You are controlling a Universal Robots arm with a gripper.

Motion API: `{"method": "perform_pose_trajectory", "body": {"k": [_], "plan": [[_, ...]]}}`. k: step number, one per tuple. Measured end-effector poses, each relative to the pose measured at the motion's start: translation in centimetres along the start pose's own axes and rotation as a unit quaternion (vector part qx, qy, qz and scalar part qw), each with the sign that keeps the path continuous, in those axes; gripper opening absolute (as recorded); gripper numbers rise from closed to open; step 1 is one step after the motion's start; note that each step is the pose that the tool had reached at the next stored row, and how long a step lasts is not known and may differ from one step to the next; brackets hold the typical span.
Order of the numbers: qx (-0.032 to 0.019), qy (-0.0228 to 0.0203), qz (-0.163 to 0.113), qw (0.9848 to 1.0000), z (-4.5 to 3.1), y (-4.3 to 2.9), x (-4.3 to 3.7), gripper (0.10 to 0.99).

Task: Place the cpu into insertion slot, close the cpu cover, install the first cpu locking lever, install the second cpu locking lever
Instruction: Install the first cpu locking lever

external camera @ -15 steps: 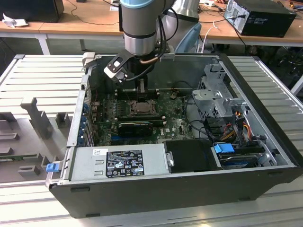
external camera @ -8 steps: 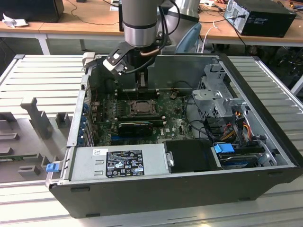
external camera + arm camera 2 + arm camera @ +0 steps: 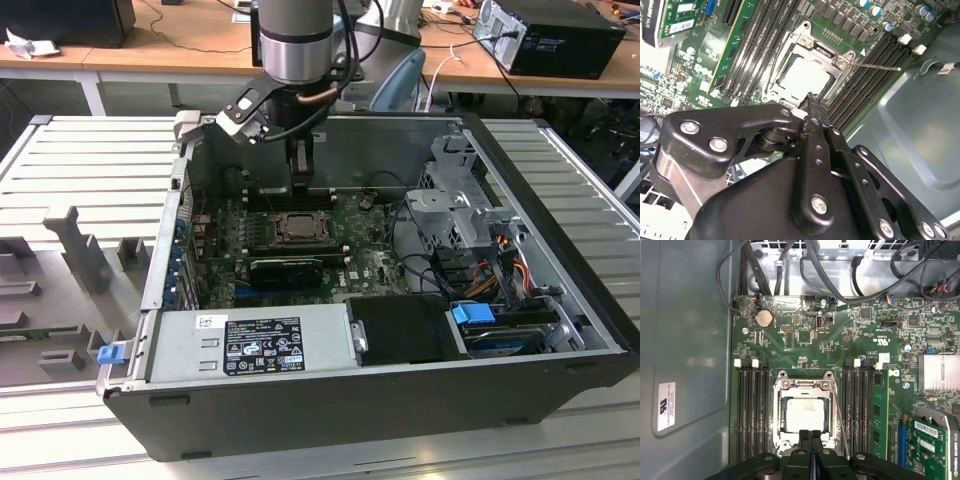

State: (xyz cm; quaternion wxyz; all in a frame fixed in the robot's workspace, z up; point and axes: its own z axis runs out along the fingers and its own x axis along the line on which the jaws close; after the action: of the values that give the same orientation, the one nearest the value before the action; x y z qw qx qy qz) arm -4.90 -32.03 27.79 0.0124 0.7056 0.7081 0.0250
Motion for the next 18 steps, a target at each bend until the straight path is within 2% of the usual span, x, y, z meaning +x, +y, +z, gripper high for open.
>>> {"method": "perform_pose_trajectory", "body": {"k": [7, 10, 11, 13, 17, 18], "plan": [[0.0, 0.0, 0.0, 1.0, -1.56, 0.08, 0.03, 0.106], [0.0, 0.0002, -0.001, 1.0, -1.81, 0.1, 0.03, 0.106], [0.0001, 0.0004, -0.007, 1.0, -1.81, 0.1, 0.03, 0.106], [0.0006, 0.0019, -0.035, 0.9994, -1.81, 0.1, 0.03, 0.106], [0.0014, 0.004, -0.076, 0.9971, -1.79, 0.1, 0.03, 0.106], [0.0017, 0.0046, -0.093, 0.9957, -1.78, 0.09, 0.03, 0.106]]}}
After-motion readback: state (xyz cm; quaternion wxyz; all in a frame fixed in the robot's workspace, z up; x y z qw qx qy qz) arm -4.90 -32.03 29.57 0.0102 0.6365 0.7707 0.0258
